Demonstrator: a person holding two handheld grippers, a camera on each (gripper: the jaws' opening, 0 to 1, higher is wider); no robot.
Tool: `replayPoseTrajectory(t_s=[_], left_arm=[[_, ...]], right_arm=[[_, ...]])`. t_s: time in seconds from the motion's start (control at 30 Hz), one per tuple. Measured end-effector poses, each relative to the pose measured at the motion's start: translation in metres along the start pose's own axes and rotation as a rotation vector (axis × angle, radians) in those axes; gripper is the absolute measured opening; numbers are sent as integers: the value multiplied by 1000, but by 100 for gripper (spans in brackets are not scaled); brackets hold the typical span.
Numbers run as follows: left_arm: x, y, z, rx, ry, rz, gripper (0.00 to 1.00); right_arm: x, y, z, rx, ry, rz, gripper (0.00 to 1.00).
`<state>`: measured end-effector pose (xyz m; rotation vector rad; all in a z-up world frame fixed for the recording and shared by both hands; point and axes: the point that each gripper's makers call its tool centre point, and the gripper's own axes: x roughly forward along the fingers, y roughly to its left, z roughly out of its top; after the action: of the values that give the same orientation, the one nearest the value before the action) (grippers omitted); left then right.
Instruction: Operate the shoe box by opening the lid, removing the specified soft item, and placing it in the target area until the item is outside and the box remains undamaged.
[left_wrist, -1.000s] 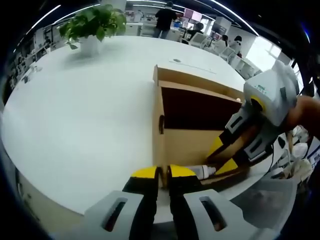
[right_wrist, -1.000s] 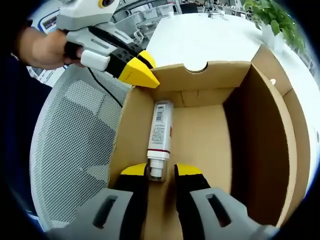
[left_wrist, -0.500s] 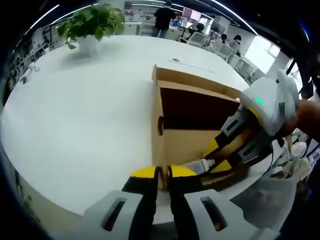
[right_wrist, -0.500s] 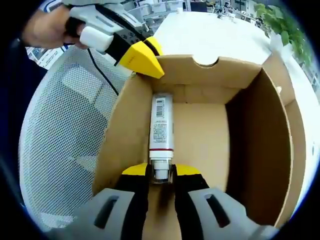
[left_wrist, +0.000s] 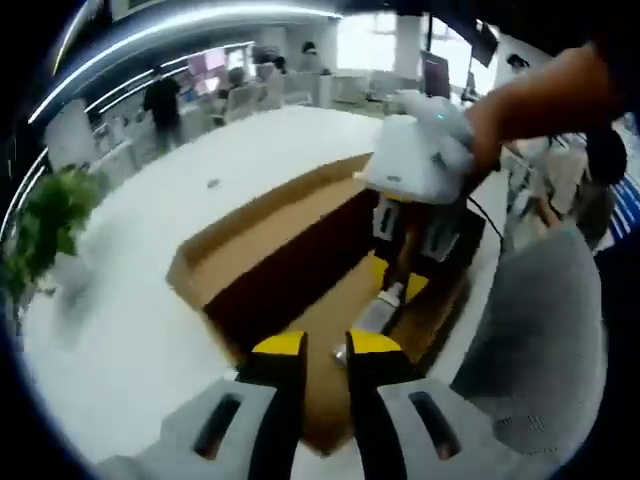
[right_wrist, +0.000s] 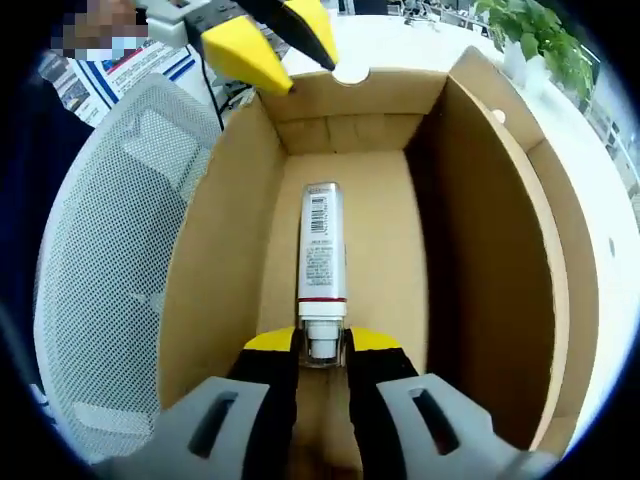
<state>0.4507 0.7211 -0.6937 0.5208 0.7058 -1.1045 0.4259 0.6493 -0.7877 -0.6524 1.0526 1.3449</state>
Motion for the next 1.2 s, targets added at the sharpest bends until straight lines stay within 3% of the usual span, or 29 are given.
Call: replayPoseTrajectory(t_s=[0.1,0.17,0.37,0.47,0.6,0.73,1.0,1.07,1.2], left_arm=[[16,-19,-2,63,47,-144,18],[27,-29,-8,47,92,-226,25],[52,-23,-12,205,142,-241,22],[60,-25,-24,274,207,-280,21],[71,-28,-28,292,218,-298,20],[81,-25,-41,364,264,-295,19],[93,-27,-48,386,282,-285,19],[93,-30,-45,324,260,-308,18],[89,-29,-45,354,243,-331,17]], right_arm=[[-2,-1,-5,1,1,-5,16],[-4,-1,-8,0,7,-10,16],[-7,-3,-14,-12,22,-23,16],[-7,-4,-15,0,12,-25,16],[-7,-4,-15,9,-1,-25,16],[-5,-3,-16,18,-9,-19,17],[-3,-4,-15,35,-27,-24,17],[-2,-6,-18,39,-18,-32,17],[-8,-4,-16,69,-42,-24,17]])
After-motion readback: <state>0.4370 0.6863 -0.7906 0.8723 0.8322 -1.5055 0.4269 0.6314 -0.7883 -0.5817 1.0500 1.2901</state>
